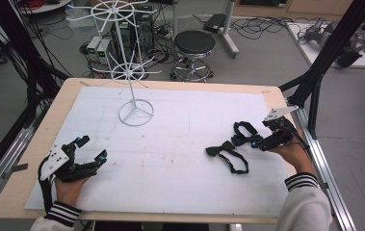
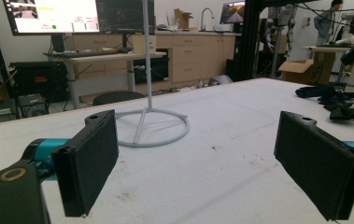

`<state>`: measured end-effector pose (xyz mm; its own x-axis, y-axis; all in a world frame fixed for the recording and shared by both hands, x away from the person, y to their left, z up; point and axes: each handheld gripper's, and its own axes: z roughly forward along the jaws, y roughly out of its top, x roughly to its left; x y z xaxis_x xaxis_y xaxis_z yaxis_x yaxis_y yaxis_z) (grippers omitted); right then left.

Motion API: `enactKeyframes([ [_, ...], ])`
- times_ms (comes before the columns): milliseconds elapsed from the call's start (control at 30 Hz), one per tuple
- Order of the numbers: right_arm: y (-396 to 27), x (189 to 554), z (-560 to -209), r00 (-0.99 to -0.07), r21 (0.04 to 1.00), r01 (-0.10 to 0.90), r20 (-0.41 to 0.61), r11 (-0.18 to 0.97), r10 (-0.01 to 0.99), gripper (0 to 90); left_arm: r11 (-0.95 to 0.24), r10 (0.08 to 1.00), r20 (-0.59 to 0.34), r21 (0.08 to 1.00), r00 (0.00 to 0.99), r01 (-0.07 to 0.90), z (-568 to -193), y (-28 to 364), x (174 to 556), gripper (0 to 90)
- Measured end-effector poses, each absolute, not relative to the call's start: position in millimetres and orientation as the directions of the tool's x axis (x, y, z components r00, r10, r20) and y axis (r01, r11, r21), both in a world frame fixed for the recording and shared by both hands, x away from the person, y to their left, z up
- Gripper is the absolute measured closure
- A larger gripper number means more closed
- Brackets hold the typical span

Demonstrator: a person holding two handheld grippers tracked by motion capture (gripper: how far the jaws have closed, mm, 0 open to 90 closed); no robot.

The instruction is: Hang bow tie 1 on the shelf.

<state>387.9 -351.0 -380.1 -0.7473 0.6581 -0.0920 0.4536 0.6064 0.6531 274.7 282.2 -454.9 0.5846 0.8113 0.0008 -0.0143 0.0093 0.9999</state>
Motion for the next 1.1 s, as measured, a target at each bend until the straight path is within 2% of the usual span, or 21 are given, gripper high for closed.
enactKeyframes([
  [367, -361, 400, -397, -0.737, 0.546, 0.518, -0.106, 0.659, 0.667, 7.3, 0.009, 0.811, 0.003, 1.0, 0.585, -0.017, -455, 282, 275, 14.2],
  [400, -361, 400, -398, -0.737, 0.54, 0.521, -0.106, 0.661, 0.667, 9.2, 0.008, 0.811, 0.003, 1.0, 0.585, -0.016, -455, 282, 275, 14.2],
  [433, -362, 401, -399, -0.741, 0.524, 0.529, -0.097, 0.667, 0.664, 15.4, 0.008, 0.811, 0.003, 1.0, 0.585, -0.016, -455, 282, 275, 14.2],
  [467, -362, 401, -399, -0.745, 0.511, 0.532, -0.096, 0.675, 0.66, 16.6, 0.009, 0.811, 0.003, 1.0, 0.585, -0.017, -455, 282, 275, 14.2],
  [867, -359, 409, -412, -0.736, 0.427, 0.573, -0.109, 0.7, 0.669, 19.9, 0.007, 0.811, 0.004, 1.0, 0.585, -0.017, -455, 282, 275, 14.2],
  [1100, -357, 414, -417, -0.727, 0.403, 0.597, -0.094, 0.694, 0.68, 29.6, 0.007, 0.811, 0.005, 1.0, 0.586, -0.017, -455, 282, 275, 14.2],
])
